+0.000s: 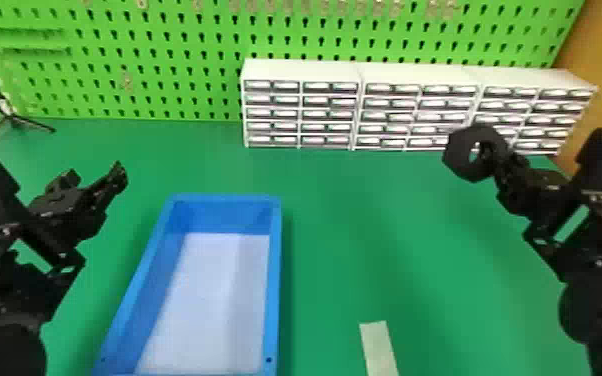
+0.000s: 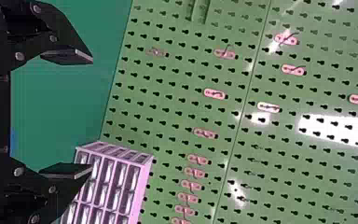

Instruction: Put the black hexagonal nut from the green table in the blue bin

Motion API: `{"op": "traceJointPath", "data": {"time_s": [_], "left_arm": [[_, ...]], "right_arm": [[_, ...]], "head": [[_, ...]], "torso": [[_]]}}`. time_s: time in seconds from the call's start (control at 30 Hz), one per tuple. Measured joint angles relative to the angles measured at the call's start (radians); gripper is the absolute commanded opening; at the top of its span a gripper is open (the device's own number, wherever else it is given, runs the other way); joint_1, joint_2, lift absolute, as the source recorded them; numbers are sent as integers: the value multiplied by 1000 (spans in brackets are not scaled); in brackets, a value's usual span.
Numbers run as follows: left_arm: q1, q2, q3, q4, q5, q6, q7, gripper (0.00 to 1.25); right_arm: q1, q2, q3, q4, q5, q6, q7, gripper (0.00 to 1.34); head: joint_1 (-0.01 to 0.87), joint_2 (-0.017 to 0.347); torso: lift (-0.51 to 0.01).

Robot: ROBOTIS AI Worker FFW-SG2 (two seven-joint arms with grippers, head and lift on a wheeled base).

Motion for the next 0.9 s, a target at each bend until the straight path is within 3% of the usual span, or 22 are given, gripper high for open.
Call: {"op": "traceJointPath", "data": {"time_s": [0.1,0.4,0.9], "left_arm": [[1,0,-2,3,0,0,0,816],[0,0,-7,10,0,-1,0,816],[-5,0,-14,22,-1,-1,0,816]], "right_arm": [[-7,-6,29,11,-54,-68,-12,379],[-43,-76,170,26,-198,-187,-43,379],[-123,-186,454,35,-341,-217,-49,379]], "head": [[692,8],[692,8],[692,8]], "torso": [[-97],[-97],[-97]]}}
